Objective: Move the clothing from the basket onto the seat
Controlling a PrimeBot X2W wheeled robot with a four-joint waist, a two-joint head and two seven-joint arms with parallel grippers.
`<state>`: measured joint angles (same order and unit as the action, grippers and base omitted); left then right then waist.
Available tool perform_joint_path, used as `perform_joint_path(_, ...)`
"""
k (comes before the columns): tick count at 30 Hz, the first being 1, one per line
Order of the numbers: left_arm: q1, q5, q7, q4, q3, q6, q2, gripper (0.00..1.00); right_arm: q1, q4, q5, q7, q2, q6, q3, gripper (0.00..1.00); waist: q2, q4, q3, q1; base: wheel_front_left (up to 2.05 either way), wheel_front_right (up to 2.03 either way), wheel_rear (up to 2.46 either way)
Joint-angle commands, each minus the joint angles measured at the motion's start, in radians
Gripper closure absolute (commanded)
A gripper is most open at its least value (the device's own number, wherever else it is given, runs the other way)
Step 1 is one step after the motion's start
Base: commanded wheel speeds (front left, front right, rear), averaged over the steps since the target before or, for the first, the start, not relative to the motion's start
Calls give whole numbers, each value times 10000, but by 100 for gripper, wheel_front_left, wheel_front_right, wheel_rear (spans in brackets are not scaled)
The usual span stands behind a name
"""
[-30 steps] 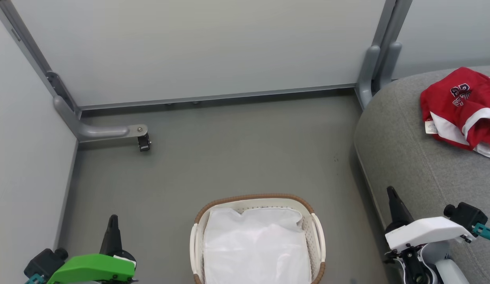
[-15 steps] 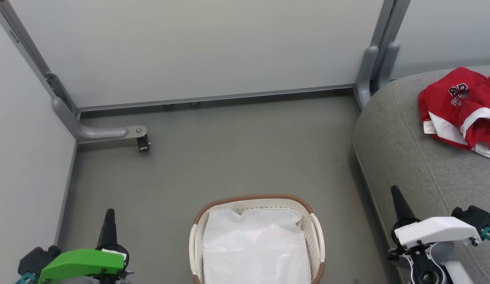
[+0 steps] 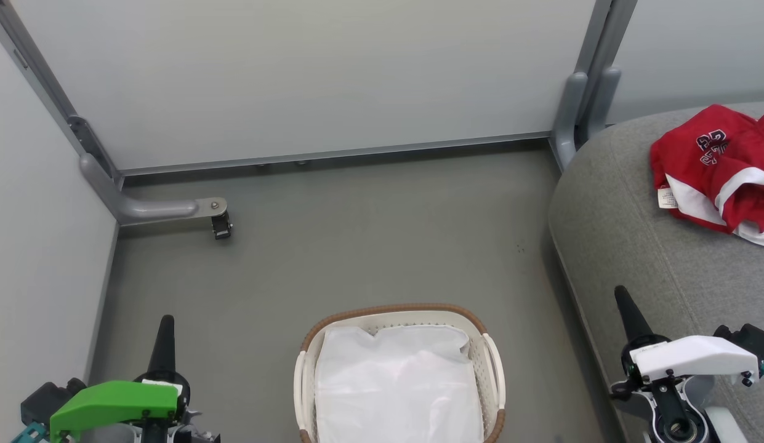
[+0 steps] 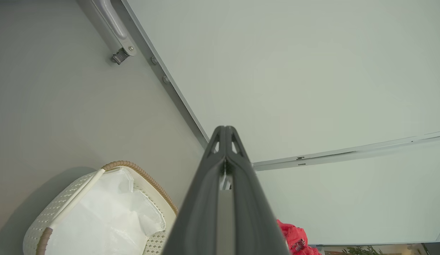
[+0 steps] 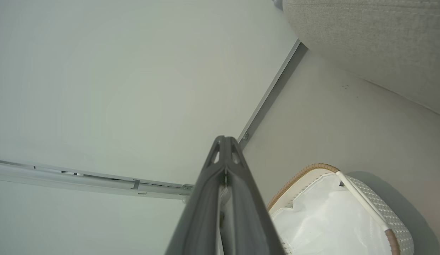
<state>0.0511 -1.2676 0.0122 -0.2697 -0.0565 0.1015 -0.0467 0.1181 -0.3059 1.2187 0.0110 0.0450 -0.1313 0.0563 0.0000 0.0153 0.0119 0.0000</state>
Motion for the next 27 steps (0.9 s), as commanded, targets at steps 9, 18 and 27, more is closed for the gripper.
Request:
perform_joint_path(9, 338, -868, 249, 123, -167, 119, -47, 100, -34, 241, 975, 270, 58, 6, 172, 100, 0, -29, -17, 0, 0, 0, 0)
perform_joint_path(18, 404, -1513, 453, 163, -277, 158, -50, 100, -54, 344, 1712, 462, 64, 5, 273, 100, 0, -55, -32, 0, 0, 0, 0)
perform_joint_path(27, 493, -2133, 640, 203, -368, 223, -54, 100, -80, 433, 2420, 659, 69, 5, 381, 100, 0, -83, -48, 0, 0, 0, 0)
